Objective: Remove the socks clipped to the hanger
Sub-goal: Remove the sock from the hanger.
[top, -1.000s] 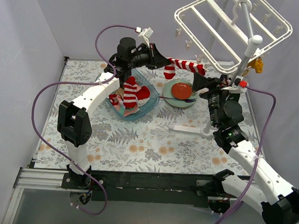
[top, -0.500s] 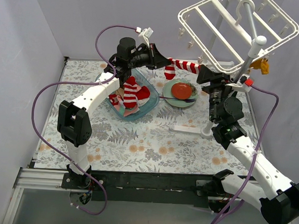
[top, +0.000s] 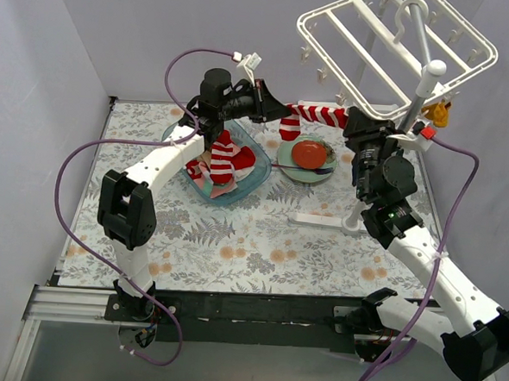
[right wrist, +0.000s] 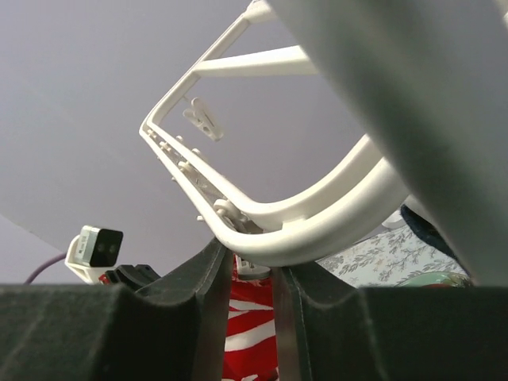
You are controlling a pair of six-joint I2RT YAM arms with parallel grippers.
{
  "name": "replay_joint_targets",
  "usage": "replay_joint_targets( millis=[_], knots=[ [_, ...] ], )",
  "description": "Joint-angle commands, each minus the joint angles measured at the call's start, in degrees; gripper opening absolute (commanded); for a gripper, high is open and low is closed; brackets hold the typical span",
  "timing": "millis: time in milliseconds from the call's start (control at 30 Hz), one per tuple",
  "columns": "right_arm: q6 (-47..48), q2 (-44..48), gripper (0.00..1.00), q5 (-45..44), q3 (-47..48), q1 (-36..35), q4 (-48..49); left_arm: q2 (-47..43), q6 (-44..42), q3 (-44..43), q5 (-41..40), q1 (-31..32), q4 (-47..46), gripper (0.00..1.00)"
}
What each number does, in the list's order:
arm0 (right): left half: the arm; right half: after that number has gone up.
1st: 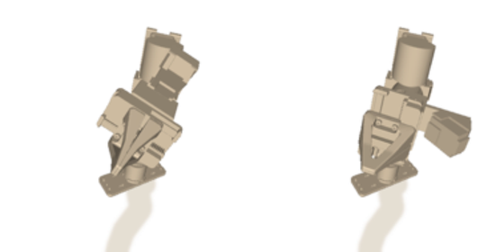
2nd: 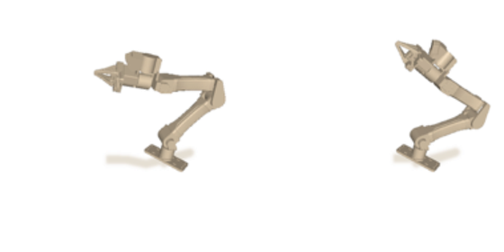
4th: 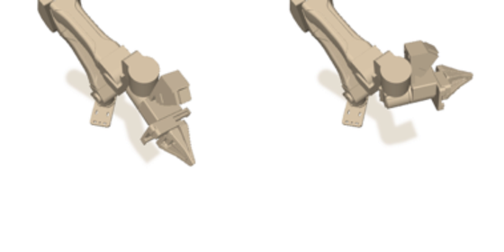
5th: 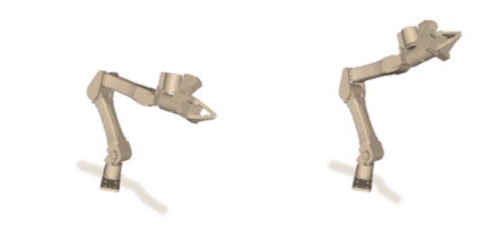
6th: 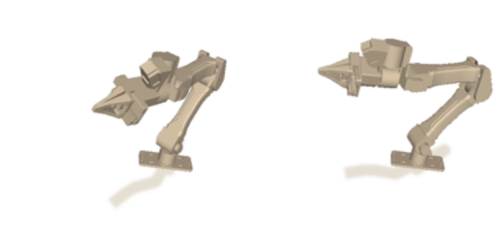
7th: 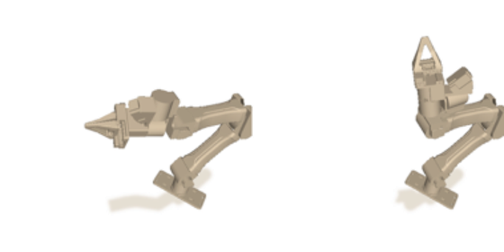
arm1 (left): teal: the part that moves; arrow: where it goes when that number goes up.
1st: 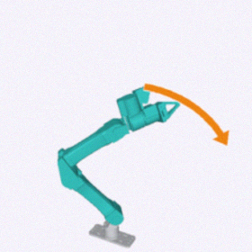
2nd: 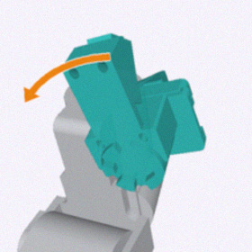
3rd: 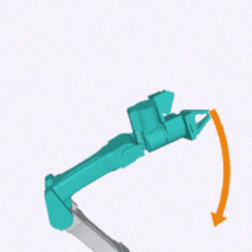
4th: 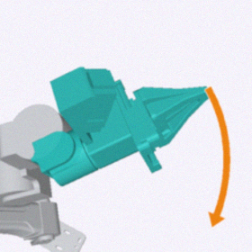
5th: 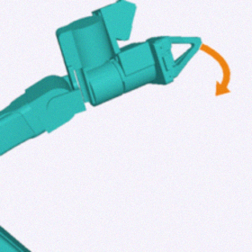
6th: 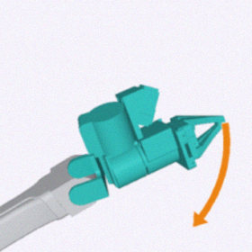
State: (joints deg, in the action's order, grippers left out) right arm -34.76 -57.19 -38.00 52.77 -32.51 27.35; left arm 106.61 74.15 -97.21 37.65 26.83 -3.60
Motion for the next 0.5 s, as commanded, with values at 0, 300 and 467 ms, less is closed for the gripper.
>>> replay_joint_targets(
  millis=[0, 300, 467],
  knots=[
    [-0.04, -0.82, 0.31, 1.87, 4.87, -0.53, -0.98, -3.33, 0.73, 1.67, 2.43, -0.11, -2.99, 0.0],
    [3.12, -5.56, 0.27, 6.97, 11.91, -0.62, -6.25, -4.65, -0.41, 3.17, 3.48, 1.56, -5.72, 0.0],
    [4.35, -8.64, 0.26, 8.55, 17.0, -0.71, -9.42, -4.92, -2.25, 3.34, 3.22, 3.31, -6.07, 0.0]
  ],
)
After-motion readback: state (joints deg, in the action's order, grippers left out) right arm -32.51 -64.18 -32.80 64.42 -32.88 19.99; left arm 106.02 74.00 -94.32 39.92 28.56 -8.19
